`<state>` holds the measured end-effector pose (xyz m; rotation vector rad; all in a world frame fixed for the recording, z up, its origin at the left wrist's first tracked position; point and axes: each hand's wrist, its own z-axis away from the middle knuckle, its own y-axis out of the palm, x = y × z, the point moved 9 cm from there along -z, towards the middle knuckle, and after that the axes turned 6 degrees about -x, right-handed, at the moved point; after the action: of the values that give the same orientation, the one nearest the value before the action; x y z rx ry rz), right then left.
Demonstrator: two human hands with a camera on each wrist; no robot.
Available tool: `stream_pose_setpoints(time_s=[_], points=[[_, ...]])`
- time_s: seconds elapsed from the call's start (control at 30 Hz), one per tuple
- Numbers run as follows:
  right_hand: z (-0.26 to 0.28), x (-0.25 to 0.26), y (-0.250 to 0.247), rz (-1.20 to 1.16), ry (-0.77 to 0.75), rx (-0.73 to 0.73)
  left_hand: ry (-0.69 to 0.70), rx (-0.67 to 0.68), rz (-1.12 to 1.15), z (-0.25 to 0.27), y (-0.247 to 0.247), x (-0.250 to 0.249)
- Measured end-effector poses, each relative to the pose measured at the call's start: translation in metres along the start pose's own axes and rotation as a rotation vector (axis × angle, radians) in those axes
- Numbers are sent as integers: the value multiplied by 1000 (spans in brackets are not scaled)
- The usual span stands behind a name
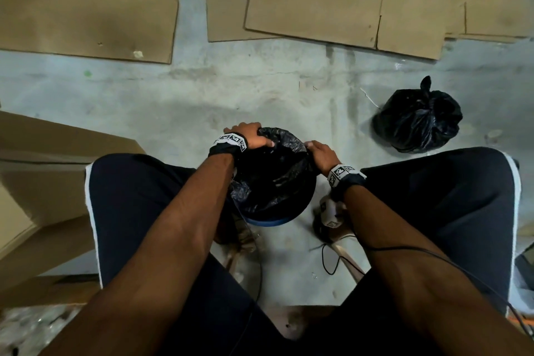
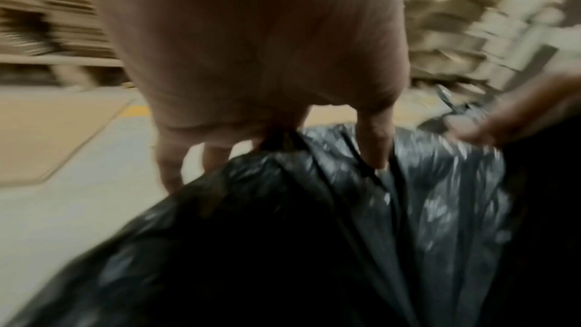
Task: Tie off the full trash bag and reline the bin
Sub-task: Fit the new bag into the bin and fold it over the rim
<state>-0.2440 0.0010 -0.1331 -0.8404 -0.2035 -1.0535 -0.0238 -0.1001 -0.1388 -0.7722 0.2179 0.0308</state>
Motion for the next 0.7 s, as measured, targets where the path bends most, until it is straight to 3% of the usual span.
stream_pose_setpoints(time_s=[0.13, 0.23, 0.3, 0.37, 0.47, 0.57, 0.63, 0.7], points=[[0, -43, -10, -256, 165, -110, -93, -56, 48, 21, -7, 19], [18, -47, -23, -272, 191, -226, -116, -241, 52, 49, -23, 16], [34, -43, -23, -244, 182, -226, -104, -390, 26, 74, -31, 5], [48, -46, -19, -213, 195, -176, -148, -455, 27, 101, -28, -4], [46, -70, 3, -275, 211, -53, -382, -459, 151, 138, -8, 5], [78, -58, 7, -324, 247, 13, -632, -406, 392, 162, 28, 39], [78, -60, 8, -265, 207, -8, -698, -342, 468, 175, 49, 56], [81, -57, 9, -202, 160, -24, -660, -277, 497, 183, 60, 63]])
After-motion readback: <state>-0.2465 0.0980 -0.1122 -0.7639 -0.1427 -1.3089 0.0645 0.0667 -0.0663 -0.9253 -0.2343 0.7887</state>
